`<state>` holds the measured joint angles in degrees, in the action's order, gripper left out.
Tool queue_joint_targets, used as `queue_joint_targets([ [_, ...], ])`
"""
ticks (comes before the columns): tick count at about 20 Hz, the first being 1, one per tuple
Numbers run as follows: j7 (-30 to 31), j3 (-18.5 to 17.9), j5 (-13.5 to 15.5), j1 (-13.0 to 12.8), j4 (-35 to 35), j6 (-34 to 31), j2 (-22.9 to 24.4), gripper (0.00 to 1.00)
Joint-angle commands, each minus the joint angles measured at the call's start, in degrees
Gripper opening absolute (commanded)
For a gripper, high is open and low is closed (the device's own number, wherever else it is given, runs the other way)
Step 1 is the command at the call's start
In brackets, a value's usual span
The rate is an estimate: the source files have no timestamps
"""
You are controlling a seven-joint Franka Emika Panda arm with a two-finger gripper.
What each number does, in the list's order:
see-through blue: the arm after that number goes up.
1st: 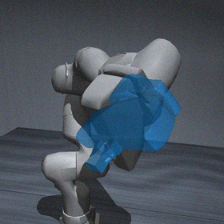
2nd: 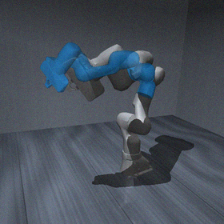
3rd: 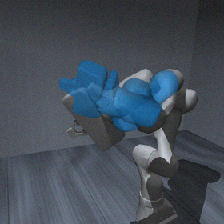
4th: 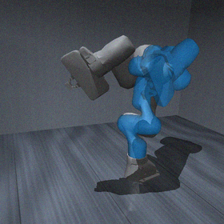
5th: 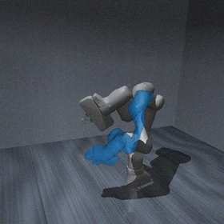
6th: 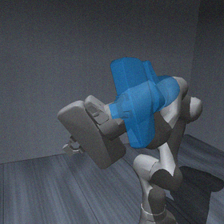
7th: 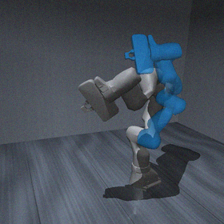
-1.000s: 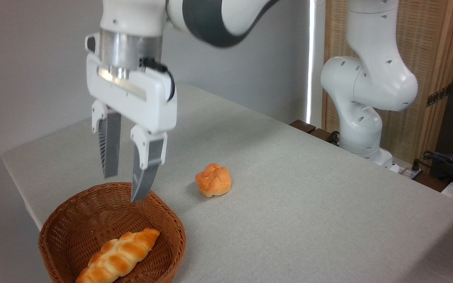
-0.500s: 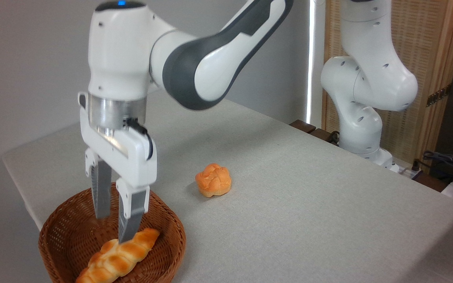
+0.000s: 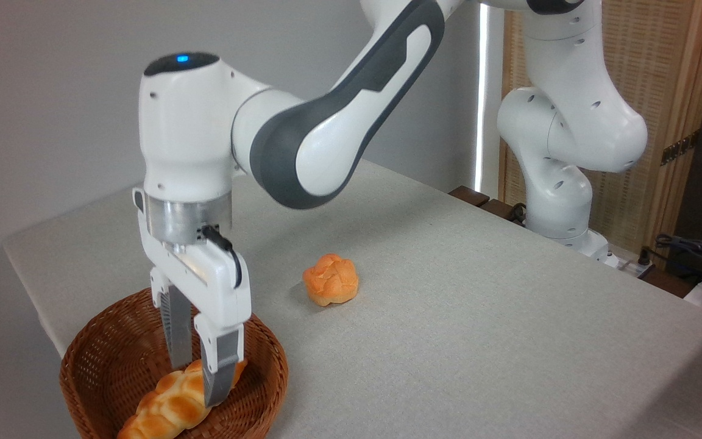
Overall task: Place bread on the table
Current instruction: 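Close the gripper on the braided bread roll in the basket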
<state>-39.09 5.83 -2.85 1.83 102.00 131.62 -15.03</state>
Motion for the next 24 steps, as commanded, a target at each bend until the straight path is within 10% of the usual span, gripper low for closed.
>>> queue_joint_targets([
  [1,-2.74,-0.02,-0.66,0.19,0.30,1.27,-1.06,1.00],
  [7,-4.77,-0.02,-0.93,0.28,0.30,1.35,-1.23,0.98],
  [17,-4.94,1.38,-1.02,0.10,0.21,4.34,-3.69,0.28],
  [24,-4.94,1.38,-0.93,0.37,0.04,4.34,-3.34,0.17],
])
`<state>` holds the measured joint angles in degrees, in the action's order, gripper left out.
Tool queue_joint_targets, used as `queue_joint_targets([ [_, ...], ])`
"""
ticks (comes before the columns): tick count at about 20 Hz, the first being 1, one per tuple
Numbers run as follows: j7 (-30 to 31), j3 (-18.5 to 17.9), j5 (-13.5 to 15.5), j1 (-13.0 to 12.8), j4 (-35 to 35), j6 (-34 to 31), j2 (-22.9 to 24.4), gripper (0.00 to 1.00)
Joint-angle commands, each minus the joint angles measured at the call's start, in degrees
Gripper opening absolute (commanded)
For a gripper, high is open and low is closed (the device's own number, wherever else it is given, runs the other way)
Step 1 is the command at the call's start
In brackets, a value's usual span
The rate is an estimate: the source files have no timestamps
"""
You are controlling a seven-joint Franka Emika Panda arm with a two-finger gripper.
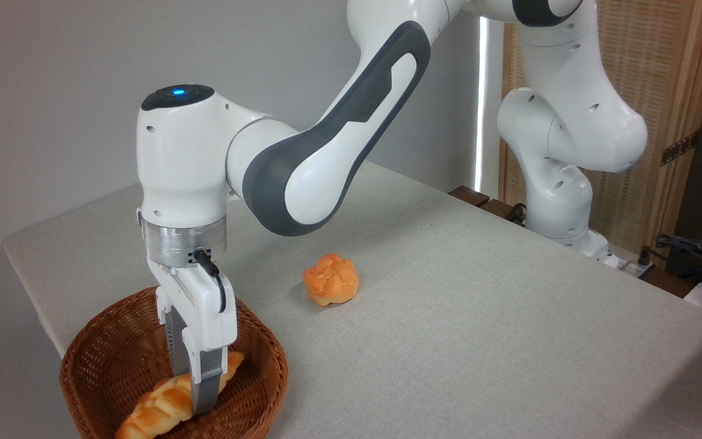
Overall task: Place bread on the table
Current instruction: 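Close the gripper on the braided bread roll in the basket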
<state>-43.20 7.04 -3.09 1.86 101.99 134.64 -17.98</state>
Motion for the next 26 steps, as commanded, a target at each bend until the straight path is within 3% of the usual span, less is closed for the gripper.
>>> queue_joint_targets([
  [1,-0.83,0.16,-0.69,0.34,0.05,1.33,-0.48,0.17],
  [18,-0.13,0.34,0.19,0.43,-0.39,0.89,0.40,0.14],
  [20,1.19,0.78,1.85,0.43,-0.65,0.19,1.63,0.15],
  [23,1.98,0.60,7.11,0.51,-0.65,-0.07,4.96,0.15],
  [26,1.98,0.34,9.15,0.51,-0.56,-3.57,8.91,0.14],
])
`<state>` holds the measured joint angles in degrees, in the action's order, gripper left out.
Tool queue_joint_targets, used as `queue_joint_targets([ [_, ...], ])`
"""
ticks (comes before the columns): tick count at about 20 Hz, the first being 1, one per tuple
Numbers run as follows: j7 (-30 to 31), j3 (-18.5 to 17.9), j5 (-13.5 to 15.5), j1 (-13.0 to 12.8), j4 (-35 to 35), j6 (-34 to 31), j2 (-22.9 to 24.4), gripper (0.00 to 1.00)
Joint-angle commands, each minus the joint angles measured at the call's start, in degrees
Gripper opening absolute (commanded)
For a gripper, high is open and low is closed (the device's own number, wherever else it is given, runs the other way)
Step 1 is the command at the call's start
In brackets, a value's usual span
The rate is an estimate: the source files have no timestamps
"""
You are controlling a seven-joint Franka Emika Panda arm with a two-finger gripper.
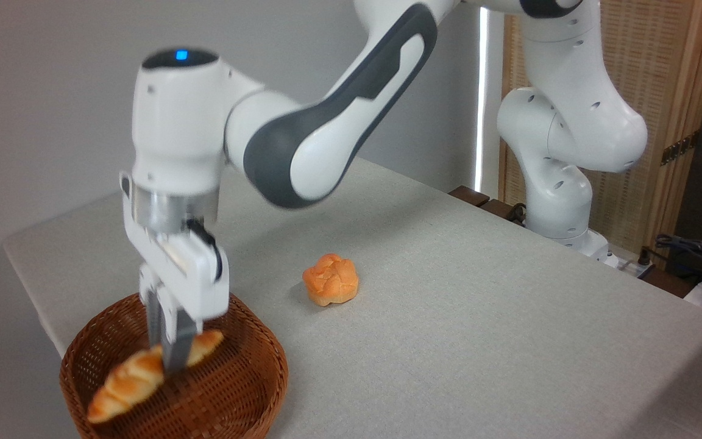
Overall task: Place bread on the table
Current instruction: 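Lift the braided roll out of the basket and carry it beside the orange bun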
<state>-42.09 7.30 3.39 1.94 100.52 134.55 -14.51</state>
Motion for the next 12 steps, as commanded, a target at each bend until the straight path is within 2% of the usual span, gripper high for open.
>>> queue_joint_targets([
  [1,0.87,-0.01,2.68,0.43,0.99,-4.98,6.24,0.14],
  [5,0.09,-0.71,2.59,0.60,1.34,-17.27,12.29,0.16],
  [7,-2.28,-1.85,2.06,0.96,3.79,-23.25,16.25,0.17],
  [8,-3.68,-2.03,1.97,0.96,5.02,-24.23,17.48,0.18],
  [9,-6.74,-2.81,1.97,0.96,8.34,-25.38,19.93,0.32],
  [10,-8.95,-3.43,1.97,0.87,12.20,-25.21,22.57,0.37],
  [12,-11.50,-3.79,1.80,0.96,15.91,-25.12,25.04,0.37],
])
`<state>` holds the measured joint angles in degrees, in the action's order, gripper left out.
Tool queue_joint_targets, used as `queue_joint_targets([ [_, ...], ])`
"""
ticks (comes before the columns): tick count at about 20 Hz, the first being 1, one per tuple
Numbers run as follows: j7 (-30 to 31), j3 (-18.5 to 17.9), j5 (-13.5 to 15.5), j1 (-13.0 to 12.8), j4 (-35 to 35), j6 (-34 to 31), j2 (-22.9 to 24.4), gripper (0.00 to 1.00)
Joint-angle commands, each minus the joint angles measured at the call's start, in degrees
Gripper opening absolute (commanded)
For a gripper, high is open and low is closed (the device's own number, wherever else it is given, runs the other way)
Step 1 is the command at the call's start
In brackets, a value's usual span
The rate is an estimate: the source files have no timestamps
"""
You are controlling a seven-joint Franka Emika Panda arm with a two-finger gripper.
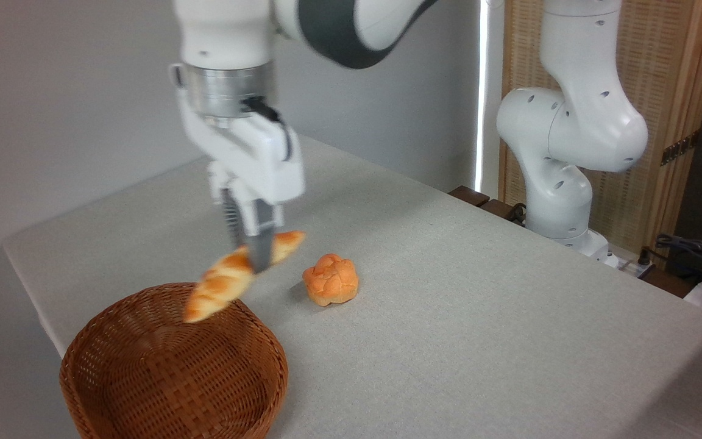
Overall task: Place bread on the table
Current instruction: 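Lift the braided roll out of the basket and carry it beside the orange bun, then lower the braided roll onto the table and open the gripper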
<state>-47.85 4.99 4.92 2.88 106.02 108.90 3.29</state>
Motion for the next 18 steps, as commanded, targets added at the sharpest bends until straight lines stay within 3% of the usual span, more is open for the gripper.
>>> queue_joint_targets([
  [1,-6.63,-1.82,0.18,-0.07,11.22,0.52,7.78,0.37],
  [3,-9.62,-2.88,-2.54,-0.16,13.50,0.52,8.48,0.39],
  [4,-12.07,-2.96,-5.94,-0.16,14.99,0.61,8.31,0.55],
  [6,-14.89,-3.05,-10.17,-0.07,16.49,1.14,7.17,0.76],
  [13,-14.90,-3.05,-10.72,-0.60,17.20,1.23,4.01,0.98],
  [18,-15.25,-3.05,-10.63,-0.69,17.20,1.31,3.56,1.00],
])
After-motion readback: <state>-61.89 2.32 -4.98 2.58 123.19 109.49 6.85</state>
